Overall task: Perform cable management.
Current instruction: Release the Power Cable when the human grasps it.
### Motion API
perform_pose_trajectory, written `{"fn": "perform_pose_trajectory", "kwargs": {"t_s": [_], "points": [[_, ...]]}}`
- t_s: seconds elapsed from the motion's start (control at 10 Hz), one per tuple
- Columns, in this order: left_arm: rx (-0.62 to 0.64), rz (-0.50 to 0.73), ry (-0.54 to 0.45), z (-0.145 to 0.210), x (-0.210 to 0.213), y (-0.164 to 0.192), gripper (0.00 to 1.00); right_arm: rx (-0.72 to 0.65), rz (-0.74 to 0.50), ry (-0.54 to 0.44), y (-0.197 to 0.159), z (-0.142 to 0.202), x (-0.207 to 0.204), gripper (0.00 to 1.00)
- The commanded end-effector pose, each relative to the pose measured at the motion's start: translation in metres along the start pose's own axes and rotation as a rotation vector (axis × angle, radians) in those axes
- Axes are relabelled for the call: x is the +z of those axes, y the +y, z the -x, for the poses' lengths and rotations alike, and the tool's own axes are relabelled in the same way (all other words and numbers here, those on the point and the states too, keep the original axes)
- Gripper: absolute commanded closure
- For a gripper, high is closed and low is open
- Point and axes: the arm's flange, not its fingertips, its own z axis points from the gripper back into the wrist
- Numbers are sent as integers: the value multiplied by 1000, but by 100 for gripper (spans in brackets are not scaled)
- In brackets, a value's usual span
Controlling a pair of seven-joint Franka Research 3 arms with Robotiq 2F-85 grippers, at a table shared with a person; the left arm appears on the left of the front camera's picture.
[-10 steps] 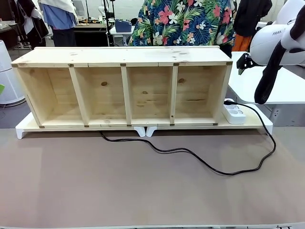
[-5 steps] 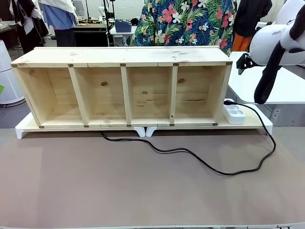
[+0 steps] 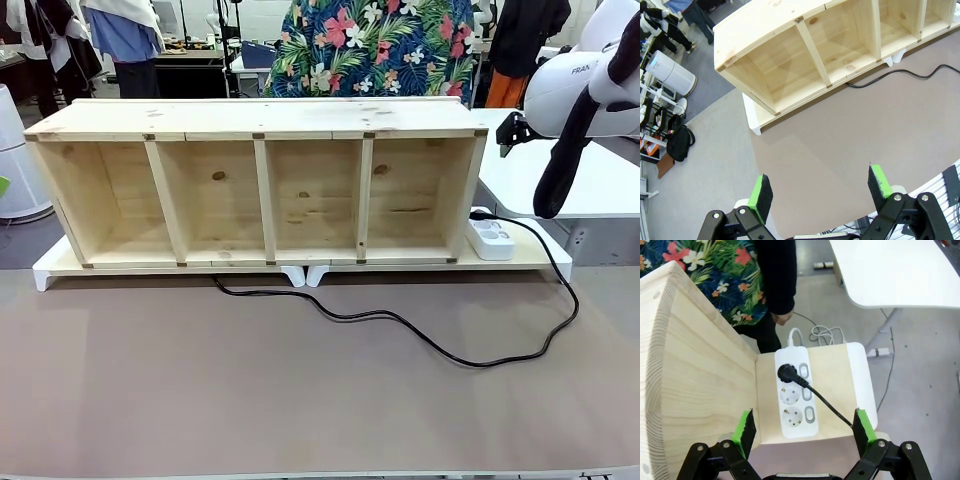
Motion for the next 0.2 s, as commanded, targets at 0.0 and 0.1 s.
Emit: {"fn": "perform_pose_trajectory", "kwargs": {"t_s": [0.0, 0.1], "points": [[-3, 3, -10, -1, -1, 1, 0, -5, 0, 3, 0, 0, -1, 0], [-3, 3, -10, -1, -1, 1, 0, -5, 0, 3, 0, 0, -1, 0]]}}
